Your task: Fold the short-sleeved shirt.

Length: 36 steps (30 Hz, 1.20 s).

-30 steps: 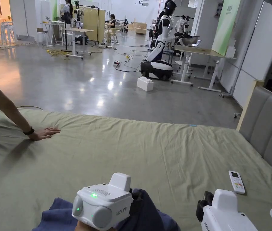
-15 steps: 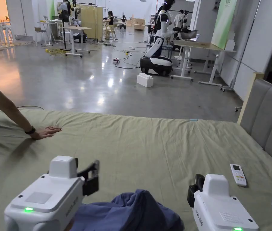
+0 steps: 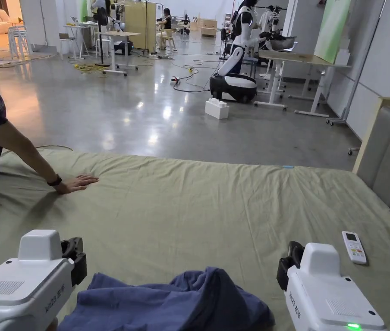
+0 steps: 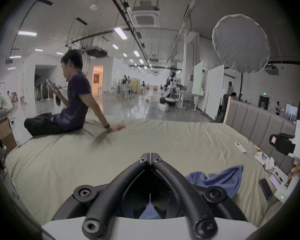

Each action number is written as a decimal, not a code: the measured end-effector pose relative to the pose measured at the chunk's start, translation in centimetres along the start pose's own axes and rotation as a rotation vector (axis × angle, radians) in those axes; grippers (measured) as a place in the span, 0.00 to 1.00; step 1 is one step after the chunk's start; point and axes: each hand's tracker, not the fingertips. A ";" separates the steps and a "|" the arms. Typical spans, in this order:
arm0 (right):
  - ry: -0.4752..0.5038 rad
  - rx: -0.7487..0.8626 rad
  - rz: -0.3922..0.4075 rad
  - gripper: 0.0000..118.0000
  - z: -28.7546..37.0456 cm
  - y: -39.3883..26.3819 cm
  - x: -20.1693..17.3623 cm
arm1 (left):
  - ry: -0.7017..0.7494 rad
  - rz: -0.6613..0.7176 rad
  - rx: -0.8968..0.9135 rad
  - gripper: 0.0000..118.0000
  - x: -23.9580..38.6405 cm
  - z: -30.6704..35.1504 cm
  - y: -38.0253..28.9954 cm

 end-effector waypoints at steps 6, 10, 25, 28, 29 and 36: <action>0.001 -0.031 0.009 0.00 -0.8 -1.0 0.2 | -0.019 0.047 -0.222 0.00 -3.6 -5.4 -2.8; -0.004 -0.070 -0.004 0.00 -1.9 -1.8 0.4 | -0.004 0.010 -0.342 0.09 -5.0 -10.6 -3.9; -0.051 -0.195 0.026 0.00 -6.0 -5.3 2.2 | -0.033 -0.086 -0.691 0.68 -4.6 -26.4 -8.8; -0.058 -0.226 0.018 0.00 -6.5 -6.4 2.7 | -0.009 -0.181 -0.638 0.58 -3.5 -25.8 -10.2; -0.059 -0.238 0.015 0.00 -6.7 -6.6 2.8 | -0.001 -0.173 -0.623 0.50 -3.2 -25.3 -10.4; -0.010 -0.327 -0.009 0.01 -8.7 -7.6 2.7 | -0.054 -0.222 -0.594 0.07 -1.8 -24.4 -10.1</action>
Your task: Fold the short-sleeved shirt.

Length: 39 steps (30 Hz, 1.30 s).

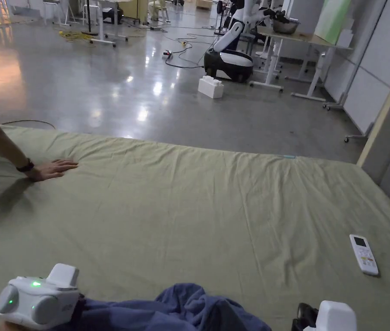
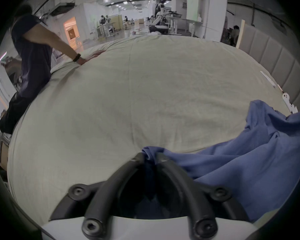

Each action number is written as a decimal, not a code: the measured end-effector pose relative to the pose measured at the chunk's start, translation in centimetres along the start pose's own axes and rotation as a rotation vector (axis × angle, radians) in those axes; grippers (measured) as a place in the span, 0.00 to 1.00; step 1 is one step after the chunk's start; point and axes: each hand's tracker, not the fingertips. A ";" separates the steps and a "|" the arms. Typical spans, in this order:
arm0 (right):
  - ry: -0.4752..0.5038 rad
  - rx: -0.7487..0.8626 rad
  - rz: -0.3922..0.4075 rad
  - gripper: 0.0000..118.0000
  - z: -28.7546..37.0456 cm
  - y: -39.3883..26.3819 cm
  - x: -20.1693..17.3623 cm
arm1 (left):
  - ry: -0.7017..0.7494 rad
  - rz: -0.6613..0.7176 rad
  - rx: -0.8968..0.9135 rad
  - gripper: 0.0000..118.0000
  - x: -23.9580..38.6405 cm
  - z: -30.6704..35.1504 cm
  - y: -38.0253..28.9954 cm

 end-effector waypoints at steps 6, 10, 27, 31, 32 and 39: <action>0.081 -0.207 0.040 0.59 -4.8 0.5 -0.2 | -0.002 0.063 0.069 0.06 -1.1 3.7 -0.1; 0.125 -0.343 0.082 0.59 -9.0 0.5 -1.3 | 0.014 0.074 0.128 0.06 -1.8 6.4 -1.2; 0.138 -0.316 0.181 0.03 -9.2 -1.8 -3.0 | 0.027 0.176 0.206 0.06 -2.2 11.3 -3.5; 0.120 -0.174 0.115 0.03 -5.4 1.4 -1.1 | 0.023 0.178 0.282 0.06 -2.5 13.8 -2.3; 0.111 -0.131 0.103 0.03 -4.4 2.4 -0.6 | 0.025 0.181 0.305 0.06 -2.6 14.6 -1.9; 0.075 0.067 0.078 0.03 2.2 9.4 1.9 | 0.046 0.186 0.437 0.06 -4.2 21.2 0.7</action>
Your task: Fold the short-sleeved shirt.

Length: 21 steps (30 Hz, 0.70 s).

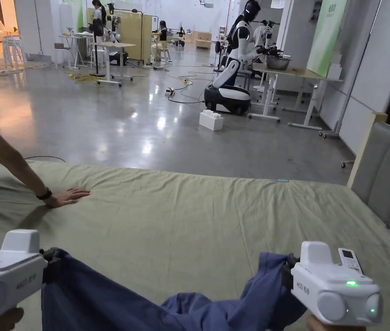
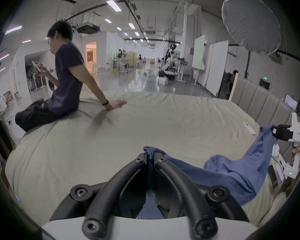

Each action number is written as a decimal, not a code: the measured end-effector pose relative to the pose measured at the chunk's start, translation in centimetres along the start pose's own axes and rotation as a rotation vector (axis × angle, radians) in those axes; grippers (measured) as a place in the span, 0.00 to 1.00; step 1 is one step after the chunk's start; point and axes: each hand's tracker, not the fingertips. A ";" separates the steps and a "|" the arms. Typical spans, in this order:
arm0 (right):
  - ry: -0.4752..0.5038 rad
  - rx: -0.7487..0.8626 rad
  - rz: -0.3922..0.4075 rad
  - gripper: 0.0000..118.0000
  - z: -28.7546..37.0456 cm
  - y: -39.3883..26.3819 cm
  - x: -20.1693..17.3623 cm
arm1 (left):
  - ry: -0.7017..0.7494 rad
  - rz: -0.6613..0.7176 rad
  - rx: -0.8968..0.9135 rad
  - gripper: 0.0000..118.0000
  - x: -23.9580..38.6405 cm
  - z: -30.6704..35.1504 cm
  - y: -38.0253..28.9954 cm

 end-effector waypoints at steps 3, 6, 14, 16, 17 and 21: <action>-0.014 0.096 0.005 0.03 2.7 2.8 0.5 | 0.019 0.002 0.056 0.06 0.5 -2.0 -1.8; -0.047 0.178 0.031 0.03 5.0 5.2 0.9 | 0.036 0.023 0.103 0.06 0.3 1.8 1.4; -0.119 0.299 0.046 0.03 9.3 10.6 2.9 | 0.094 0.085 0.205 0.06 -5.9 7.3 9.3; -0.140 0.320 0.054 0.03 9.9 11.8 3.6 | 0.121 0.089 0.220 0.06 -5.4 10.2 10.0; -0.149 0.319 0.038 0.03 10.2 12.2 4.0 | 0.132 0.092 0.226 0.06 -5.4 10.8 10.4; -0.164 0.323 0.020 0.03 10.9 13.5 5.1 | 0.166 0.097 0.240 0.06 -6.6 11.8 11.9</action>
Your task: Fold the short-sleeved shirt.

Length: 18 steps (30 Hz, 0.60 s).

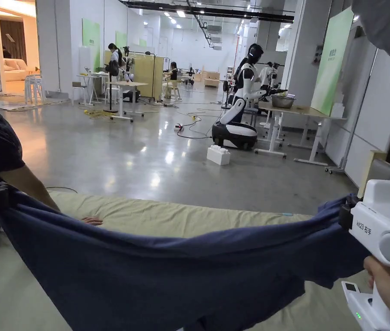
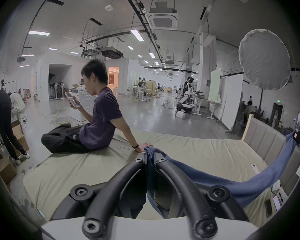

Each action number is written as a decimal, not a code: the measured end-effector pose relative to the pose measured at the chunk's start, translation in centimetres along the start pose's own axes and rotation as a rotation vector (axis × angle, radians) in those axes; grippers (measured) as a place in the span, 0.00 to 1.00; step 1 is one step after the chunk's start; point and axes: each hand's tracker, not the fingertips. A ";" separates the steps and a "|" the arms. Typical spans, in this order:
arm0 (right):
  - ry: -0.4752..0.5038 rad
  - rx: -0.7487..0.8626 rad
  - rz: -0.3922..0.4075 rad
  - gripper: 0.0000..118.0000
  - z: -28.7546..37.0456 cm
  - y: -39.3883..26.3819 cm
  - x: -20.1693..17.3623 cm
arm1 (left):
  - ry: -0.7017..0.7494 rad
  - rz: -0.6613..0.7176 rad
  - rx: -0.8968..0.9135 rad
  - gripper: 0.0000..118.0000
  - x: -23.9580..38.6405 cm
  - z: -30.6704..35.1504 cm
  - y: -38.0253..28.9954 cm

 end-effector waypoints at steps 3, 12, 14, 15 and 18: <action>0.003 -0.005 -0.007 0.03 -0.4 0.4 0.1 | 0.009 -0.013 -0.003 0.06 -0.5 -0.8 0.7; 0.015 0.007 0.047 0.03 -3.8 1.9 -2.6 | -0.016 -0.052 -0.025 0.06 2.2 -4.4 2.0; 0.013 0.004 0.054 0.03 -5.1 2.7 -3.0 | -0.010 -0.065 -0.026 0.06 2.9 -5.5 2.6; 0.013 0.006 0.054 0.03 -5.8 3.1 -3.1 | -0.011 -0.068 -0.028 0.06 2.8 -6.2 2.9; 0.003 0.011 0.066 0.03 -7.9 4.9 -3.4 | -0.010 -0.085 -0.031 0.06 3.4 -8.0 4.2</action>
